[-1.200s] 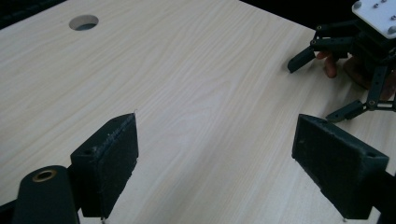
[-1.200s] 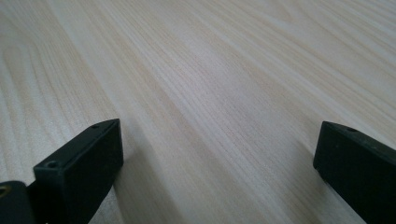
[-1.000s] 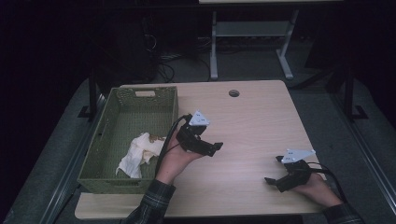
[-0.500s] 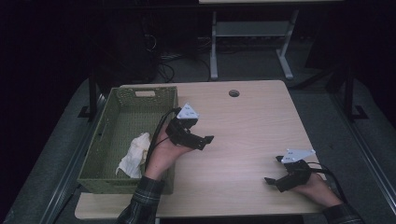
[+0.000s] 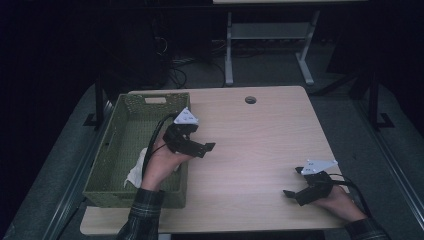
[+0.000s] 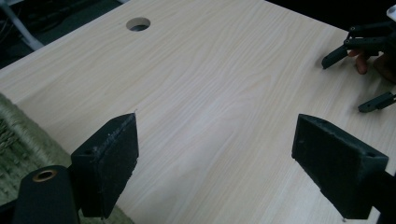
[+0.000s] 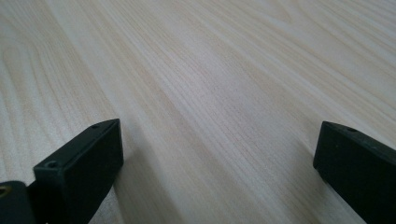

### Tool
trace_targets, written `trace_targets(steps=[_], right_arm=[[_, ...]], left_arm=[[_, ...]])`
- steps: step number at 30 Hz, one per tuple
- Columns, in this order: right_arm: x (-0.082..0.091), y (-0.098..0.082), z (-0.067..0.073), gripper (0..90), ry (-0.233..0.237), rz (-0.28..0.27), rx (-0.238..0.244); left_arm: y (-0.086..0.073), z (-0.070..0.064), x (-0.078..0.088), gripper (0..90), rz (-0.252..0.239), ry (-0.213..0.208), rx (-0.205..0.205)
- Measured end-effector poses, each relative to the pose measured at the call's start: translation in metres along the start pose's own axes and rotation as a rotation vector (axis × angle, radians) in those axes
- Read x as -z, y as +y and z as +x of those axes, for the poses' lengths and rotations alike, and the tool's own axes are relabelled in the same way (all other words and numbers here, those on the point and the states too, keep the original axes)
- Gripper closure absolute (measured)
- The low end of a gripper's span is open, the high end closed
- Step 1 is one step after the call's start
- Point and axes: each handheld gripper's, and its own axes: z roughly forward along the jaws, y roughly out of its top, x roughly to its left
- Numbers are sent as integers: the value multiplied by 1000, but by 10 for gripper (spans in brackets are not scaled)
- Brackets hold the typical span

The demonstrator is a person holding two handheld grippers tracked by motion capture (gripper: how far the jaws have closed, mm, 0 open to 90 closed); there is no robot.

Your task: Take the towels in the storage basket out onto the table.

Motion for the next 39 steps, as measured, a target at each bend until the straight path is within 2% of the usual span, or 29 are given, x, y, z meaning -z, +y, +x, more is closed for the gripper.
trace_targets(steps=[13, 19, 23, 24, 25, 29, 30, 31, 39], right_arm=[[0, 0, 0, 12, -1, 0, 0], [0, 0, 0, 12, -1, 0, 2], [0, 0, 0, 12, -1, 0, 1], [0, 0, 0, 12, 0, 1, 0], [0, 0, 0, 12, 0, 1, 0], [0, 0, 0, 12, 0, 0, 0], [0, 0, 0, 12, 0, 0, 1], [0, 0, 0, 12, 0, 0, 1], [0, 0, 0, 12, 0, 1, 0]], left_arm=[[-17, 25, 18, 140, 0, 41, 61], [-26, 36, 28, 141, 1, 74, 76], [-33, 44, 33, 144, 16, 101, 93], [-35, 47, 34, 144, 23, 108, 84], [-37, 48, 35, 144, 18, 113, 96], [-44, 55, 38, 144, 32, 139, 95], [-47, 58, 39, 144, 37, 153, 113], [-47, 58, 39, 144, 37, 153, 113], [-67, 74, 37, 144, 98, 206, 145]])
